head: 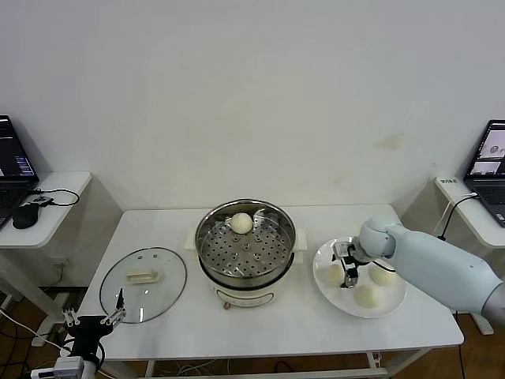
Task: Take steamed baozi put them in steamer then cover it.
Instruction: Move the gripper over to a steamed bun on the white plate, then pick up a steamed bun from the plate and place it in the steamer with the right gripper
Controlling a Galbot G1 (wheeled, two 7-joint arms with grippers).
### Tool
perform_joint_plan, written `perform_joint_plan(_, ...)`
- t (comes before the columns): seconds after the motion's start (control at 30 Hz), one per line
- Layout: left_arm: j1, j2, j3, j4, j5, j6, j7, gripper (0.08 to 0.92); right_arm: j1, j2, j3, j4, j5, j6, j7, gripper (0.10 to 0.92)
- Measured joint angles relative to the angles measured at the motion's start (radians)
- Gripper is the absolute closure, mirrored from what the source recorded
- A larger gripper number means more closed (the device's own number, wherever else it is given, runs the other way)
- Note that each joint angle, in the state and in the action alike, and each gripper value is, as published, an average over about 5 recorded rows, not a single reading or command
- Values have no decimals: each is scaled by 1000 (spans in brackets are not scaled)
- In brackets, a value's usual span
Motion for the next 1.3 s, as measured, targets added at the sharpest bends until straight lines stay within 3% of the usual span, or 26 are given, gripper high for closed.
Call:
perform_joint_plan(0.2, 0, -2, 1, -1, 0, 0, 0, 177, -2, 7, 11, -10, -4, -4, -6, 390)
perform_joint_plan(0.33, 2, -3, 1, -6, 0, 0, -1, 177, 7, 1, 10, -3, 2, -7, -14, 416)
perform_joint_plan(0.6, 3, -3, 1, -12, 0, 0, -1, 177, 118, -62, -35, 73, 69, -25, -50, 423)
perform_joint_plan(0.9, -3, -3, 17, -23, 0, 1, -1, 177, 385, -117, -159, 200, 239, -70, -62, 419)
perform_joint_plan(1.3, -4, -5, 16, -30, -2, 2, 0, 177, 613, 50, -279, 234, 510, -178, 23, 412)
